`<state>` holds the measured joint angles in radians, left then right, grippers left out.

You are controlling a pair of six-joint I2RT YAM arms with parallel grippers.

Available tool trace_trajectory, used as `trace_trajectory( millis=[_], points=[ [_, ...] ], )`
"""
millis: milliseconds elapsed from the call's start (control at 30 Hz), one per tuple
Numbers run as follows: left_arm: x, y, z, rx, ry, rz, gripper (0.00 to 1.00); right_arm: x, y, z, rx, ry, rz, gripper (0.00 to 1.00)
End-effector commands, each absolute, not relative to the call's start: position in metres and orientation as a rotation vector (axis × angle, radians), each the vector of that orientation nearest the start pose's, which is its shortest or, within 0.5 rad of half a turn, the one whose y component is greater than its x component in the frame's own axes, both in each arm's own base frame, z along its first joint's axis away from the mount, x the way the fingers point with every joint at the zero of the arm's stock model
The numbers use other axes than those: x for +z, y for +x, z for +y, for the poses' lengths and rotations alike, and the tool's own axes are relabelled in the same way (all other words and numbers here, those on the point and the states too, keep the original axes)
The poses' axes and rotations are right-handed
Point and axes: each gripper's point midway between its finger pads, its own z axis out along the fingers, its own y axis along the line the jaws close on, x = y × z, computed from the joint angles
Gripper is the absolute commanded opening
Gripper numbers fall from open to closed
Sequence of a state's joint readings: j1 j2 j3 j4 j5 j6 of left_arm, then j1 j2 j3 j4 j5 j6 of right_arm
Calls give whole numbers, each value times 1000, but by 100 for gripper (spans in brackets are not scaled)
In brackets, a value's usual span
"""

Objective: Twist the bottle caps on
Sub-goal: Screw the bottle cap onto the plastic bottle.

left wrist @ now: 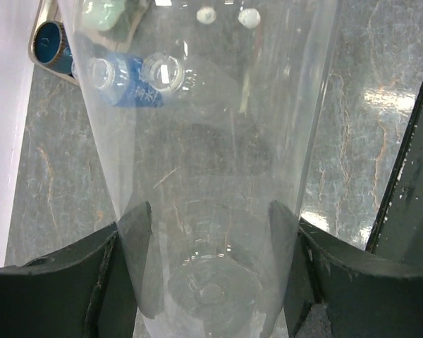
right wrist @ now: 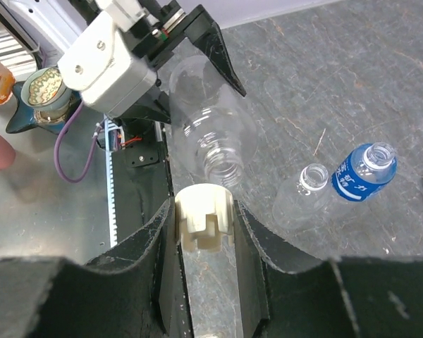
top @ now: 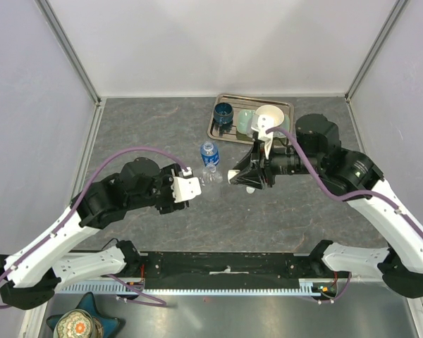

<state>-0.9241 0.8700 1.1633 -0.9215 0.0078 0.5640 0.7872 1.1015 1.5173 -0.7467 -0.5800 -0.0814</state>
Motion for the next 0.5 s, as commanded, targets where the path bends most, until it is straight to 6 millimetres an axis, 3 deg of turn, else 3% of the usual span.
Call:
trace_trajectory(
  millis=[0, 267, 467],
  points=[
    [285, 159, -186, -227, 1554, 1520, 28, 394, 146, 284, 1039, -1245, 1579, 0],
    [281, 155, -184, -192, 1654, 1470, 28, 382, 155, 298, 1049, -1310, 1633, 0],
    [278, 156, -183, -170, 1680, 1452, 28, 362, 141, 304, 1074, -1418, 1697, 0]
  ],
)
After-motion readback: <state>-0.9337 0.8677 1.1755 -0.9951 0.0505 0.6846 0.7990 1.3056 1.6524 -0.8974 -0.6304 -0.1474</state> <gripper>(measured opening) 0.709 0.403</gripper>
